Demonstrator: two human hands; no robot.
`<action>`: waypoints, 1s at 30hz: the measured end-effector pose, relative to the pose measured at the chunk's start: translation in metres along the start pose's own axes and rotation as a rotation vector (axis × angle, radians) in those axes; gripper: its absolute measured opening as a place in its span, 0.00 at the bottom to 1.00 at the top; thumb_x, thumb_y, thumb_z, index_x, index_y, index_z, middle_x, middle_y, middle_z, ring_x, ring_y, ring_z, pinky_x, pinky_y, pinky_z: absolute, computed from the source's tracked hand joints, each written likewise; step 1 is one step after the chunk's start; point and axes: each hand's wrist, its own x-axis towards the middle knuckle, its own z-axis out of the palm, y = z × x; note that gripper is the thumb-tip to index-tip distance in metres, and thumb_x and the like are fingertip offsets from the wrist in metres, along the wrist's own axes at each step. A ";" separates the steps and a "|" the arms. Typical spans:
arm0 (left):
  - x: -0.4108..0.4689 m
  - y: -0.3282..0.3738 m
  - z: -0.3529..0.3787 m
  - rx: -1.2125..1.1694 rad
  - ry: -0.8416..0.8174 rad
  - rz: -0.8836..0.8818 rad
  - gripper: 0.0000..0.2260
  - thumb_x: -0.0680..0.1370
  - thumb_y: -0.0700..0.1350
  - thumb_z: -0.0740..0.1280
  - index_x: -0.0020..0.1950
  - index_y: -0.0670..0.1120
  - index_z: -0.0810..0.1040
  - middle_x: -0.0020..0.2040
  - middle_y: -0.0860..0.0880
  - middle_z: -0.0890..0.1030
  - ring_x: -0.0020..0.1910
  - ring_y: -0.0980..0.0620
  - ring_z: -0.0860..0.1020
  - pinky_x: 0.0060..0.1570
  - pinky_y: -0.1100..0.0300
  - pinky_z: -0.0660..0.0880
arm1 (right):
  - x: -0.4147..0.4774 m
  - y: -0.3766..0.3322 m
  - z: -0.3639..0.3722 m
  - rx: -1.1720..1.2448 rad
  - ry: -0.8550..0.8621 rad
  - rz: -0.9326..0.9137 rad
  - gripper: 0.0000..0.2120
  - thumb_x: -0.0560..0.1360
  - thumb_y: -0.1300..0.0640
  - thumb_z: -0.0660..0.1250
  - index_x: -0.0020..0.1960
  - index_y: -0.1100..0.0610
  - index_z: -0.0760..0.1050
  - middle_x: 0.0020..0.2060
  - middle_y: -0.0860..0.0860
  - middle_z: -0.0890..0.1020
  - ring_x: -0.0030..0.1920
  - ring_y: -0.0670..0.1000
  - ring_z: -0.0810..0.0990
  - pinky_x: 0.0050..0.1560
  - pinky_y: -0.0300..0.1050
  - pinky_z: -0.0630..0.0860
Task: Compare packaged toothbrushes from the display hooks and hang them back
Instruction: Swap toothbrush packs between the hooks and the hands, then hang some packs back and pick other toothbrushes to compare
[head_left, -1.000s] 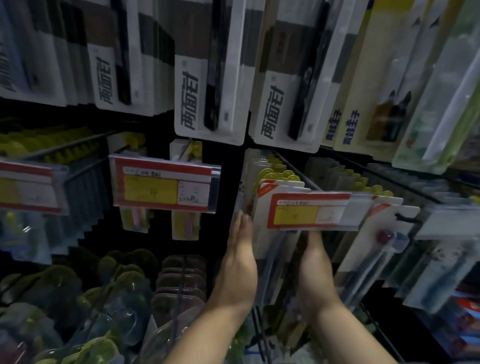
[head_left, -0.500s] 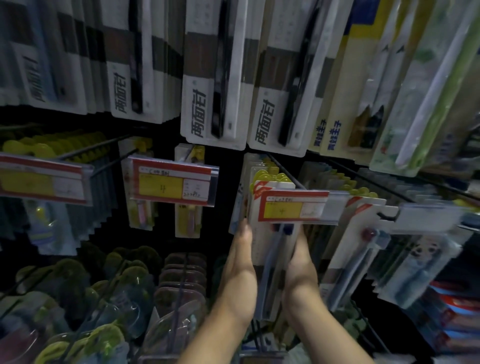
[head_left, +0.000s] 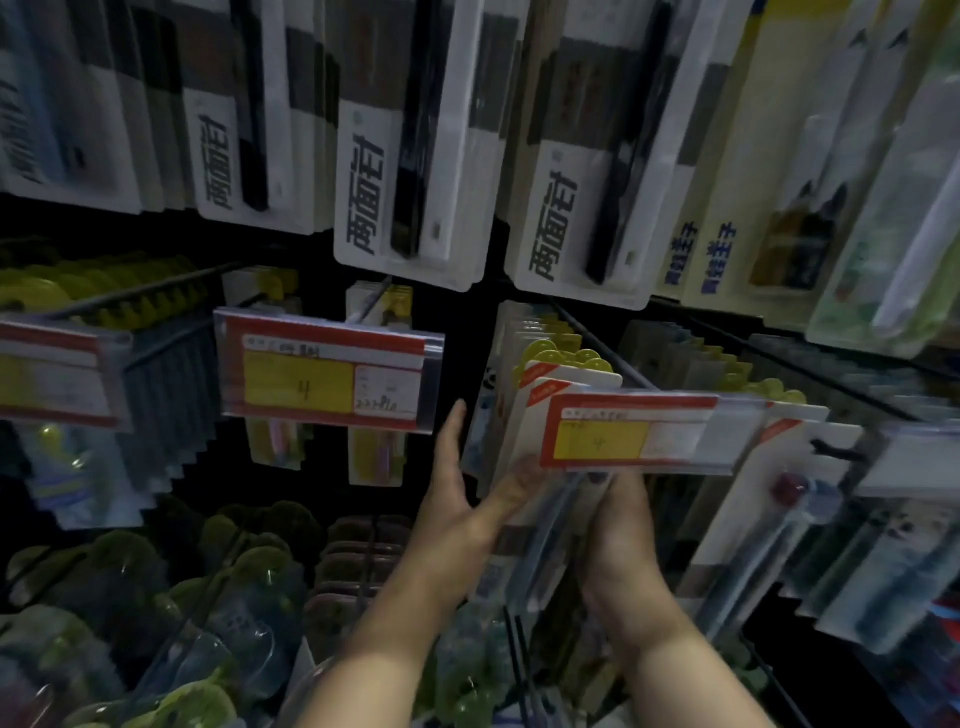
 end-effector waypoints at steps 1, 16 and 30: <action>0.006 -0.001 -0.004 -0.007 -0.028 0.000 0.59 0.53 0.79 0.75 0.79 0.72 0.52 0.80 0.62 0.64 0.77 0.61 0.64 0.69 0.57 0.68 | 0.006 0.001 0.001 -0.018 0.021 0.001 0.16 0.85 0.47 0.55 0.56 0.49 0.80 0.43 0.44 0.88 0.46 0.42 0.86 0.48 0.46 0.78; 0.030 -0.028 0.001 -0.085 -0.177 0.025 0.55 0.63 0.73 0.77 0.83 0.53 0.59 0.76 0.52 0.74 0.74 0.54 0.74 0.73 0.44 0.71 | 0.022 0.017 -0.003 0.218 0.014 0.106 0.37 0.57 0.28 0.76 0.53 0.55 0.81 0.49 0.59 0.87 0.48 0.59 0.84 0.48 0.52 0.78; 0.009 -0.016 0.005 -0.127 -0.253 -0.016 0.53 0.66 0.71 0.77 0.83 0.52 0.58 0.77 0.49 0.73 0.75 0.47 0.73 0.74 0.37 0.67 | -0.004 0.003 -0.010 0.184 -0.099 0.076 0.24 0.83 0.39 0.53 0.64 0.52 0.79 0.57 0.56 0.86 0.58 0.58 0.85 0.60 0.61 0.78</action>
